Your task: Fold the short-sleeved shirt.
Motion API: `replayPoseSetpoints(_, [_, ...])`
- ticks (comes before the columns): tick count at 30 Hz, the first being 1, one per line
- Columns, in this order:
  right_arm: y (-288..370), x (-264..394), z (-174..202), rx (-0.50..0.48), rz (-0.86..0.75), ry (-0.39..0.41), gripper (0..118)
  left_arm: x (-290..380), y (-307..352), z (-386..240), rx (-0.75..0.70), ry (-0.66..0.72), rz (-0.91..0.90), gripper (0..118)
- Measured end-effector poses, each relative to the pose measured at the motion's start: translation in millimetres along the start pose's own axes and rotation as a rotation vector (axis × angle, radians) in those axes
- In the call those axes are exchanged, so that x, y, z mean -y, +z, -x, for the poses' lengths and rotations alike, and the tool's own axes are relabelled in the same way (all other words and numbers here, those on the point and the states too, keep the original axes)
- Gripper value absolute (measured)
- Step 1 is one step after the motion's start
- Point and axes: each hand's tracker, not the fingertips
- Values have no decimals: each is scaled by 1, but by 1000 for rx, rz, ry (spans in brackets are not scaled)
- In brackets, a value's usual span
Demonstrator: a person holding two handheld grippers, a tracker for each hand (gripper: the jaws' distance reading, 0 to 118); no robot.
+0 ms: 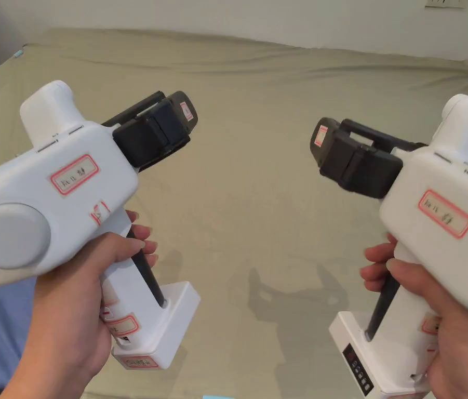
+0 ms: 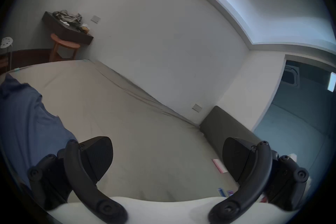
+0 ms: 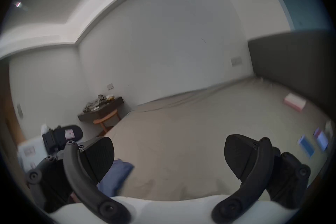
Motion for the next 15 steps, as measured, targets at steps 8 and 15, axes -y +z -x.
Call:
replayPoseSetpoints(8, [10, 2, 38, 223, -155, 354, 118, 25, 15, -42, -200, -603, -225, 117])
replayPoseSetpoints(15, [12, -1, 49, 240, -175, 358, 118, 31, 15, -59, -192, -716, -245, 117])
